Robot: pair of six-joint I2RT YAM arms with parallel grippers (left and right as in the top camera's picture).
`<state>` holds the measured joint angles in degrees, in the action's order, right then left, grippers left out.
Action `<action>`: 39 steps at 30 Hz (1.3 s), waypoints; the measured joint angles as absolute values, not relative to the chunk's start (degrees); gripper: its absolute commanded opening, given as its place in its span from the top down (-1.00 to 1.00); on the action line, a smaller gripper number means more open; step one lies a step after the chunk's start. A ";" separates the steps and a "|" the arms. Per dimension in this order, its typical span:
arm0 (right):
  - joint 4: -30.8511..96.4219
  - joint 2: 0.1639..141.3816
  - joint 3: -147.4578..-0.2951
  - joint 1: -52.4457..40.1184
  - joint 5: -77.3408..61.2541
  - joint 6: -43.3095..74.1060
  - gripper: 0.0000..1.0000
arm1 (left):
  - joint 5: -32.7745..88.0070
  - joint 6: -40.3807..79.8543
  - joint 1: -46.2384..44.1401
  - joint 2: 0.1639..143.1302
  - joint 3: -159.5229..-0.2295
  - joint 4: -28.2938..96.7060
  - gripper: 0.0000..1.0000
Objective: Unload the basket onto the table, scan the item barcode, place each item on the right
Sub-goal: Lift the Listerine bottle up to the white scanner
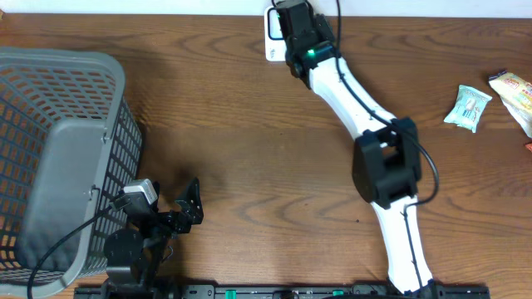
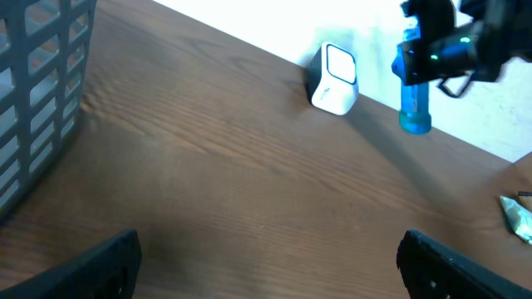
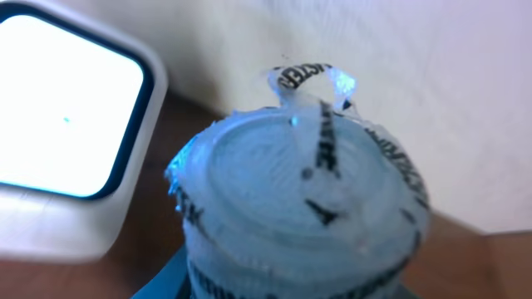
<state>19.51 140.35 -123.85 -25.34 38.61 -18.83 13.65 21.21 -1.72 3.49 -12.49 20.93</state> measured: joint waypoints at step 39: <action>-23.42 158.80 -130.63 -28.75 44.80 -49.89 0.98 | 13.65 21.21 -1.72 3.49 -12.49 20.95 -0.96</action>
